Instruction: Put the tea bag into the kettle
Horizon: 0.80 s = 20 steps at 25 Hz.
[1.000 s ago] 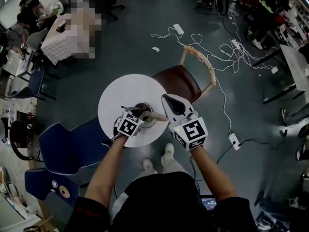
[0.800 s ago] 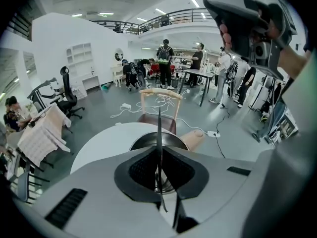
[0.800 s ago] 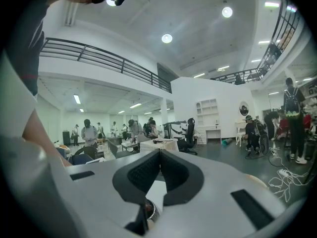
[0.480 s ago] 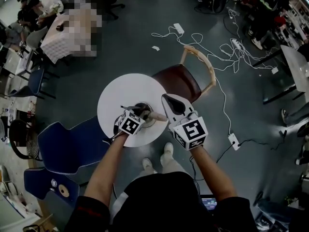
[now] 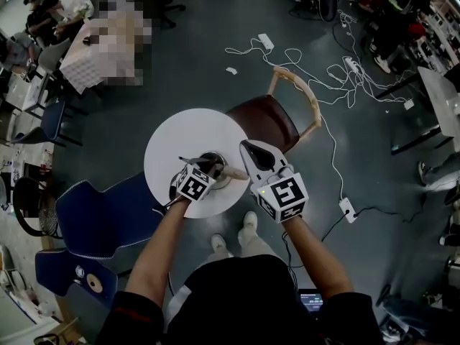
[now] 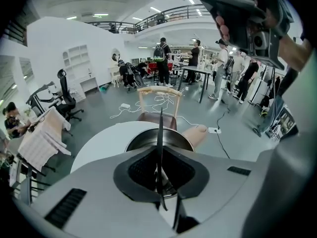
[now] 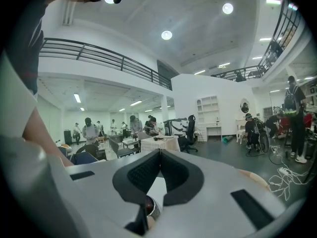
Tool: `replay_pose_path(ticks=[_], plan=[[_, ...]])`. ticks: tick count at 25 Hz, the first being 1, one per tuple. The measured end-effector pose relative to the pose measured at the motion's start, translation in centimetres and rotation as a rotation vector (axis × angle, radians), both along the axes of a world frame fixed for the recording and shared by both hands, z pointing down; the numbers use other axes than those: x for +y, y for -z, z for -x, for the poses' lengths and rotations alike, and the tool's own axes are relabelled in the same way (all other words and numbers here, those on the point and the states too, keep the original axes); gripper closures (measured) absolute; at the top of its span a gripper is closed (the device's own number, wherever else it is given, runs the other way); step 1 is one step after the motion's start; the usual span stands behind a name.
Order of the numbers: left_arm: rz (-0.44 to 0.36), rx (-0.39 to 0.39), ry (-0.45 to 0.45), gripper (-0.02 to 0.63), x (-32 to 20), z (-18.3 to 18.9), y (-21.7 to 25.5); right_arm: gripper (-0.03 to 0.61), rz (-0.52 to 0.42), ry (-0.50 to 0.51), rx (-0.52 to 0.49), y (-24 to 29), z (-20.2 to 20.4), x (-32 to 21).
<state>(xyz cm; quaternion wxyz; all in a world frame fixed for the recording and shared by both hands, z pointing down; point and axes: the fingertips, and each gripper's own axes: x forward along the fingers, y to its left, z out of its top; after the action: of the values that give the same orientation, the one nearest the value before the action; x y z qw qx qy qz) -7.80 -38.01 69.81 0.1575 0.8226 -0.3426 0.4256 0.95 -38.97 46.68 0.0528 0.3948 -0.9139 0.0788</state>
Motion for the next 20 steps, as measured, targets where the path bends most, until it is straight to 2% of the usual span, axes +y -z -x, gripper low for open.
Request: replay_pose_path(ticks=[3,7,16,20], plan=[[-0.007,0.014,0.003,0.552,-0.2,-0.2,0.0,0.560,0.003,0.001,0.003,-0.2,0.0,-0.2],[-0.014,0.029,0.004,0.470,-0.5,-0.4,0.4,0.560,0.007,-0.001,0.003,0.0,0.0,-0.5],[-0.005,0.076,0.048,0.462,-0.3,-0.3,0.7,0.560,0.011,-0.001,0.003,-0.4,-0.4,-0.1],[0.002,0.126,0.056,0.492,-0.3,-0.5,1.3,0.560,0.011,0.002,0.004,-0.4,0.0,0.0]])
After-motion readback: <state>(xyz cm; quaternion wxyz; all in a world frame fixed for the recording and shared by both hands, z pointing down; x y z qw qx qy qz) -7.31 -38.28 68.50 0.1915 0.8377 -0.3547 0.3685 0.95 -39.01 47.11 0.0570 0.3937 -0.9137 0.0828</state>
